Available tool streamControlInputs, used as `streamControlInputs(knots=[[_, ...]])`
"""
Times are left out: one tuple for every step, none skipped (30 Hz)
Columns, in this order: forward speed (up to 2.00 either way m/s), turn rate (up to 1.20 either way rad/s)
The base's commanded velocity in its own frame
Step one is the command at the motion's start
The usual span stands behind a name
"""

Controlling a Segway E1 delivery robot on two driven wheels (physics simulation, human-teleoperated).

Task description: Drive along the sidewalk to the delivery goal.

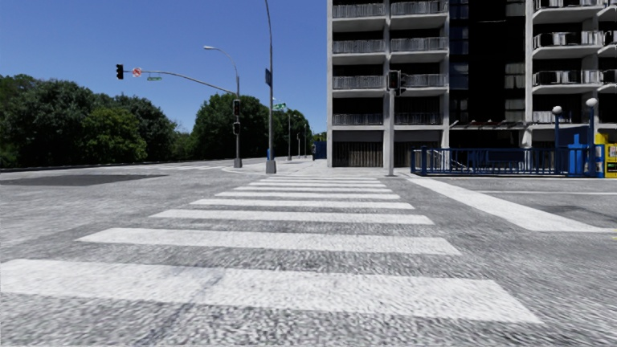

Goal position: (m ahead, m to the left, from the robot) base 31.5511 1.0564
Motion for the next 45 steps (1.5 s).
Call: streamControlInputs(knots=[[2.0,0.0],[2.0,0.0],[2.0,0.0],[2.0,0.0],[2.0,0.0],[2.0,0.0],[2.0,0.0],[2.0,0.0],[2.0,0.0],[2.0,0.0],[2.0,0.0],[2.0,0.0],[2.0,0.0],[2.0,0.0],[2.0,0.0],[2.0,0.0],[2.0,0.0],[2.0,0.0],[2.0,0.0],[2.0,0.0],[2.0,0.0],[2.0,0.0],[2.0,0.0],[2.0,0.0],[2.0,0.0],[2.0,0.0],[2.0,0.0],[2.0,0.0],[2.0,0.0],[2.0,0.0],[2.0,0.0],[2.0,0.0],[2.0,0.0],[2.0,0.0],[2.0,0.0],[2.0,0.0],[2.0,0.0],[2.0,0.0],[2.0,0.0],[2.0,0.0],[2.0,0.0],[2.0,0.0],[2.0,0.0],[2.0,0.0],[2.0,0.0]])
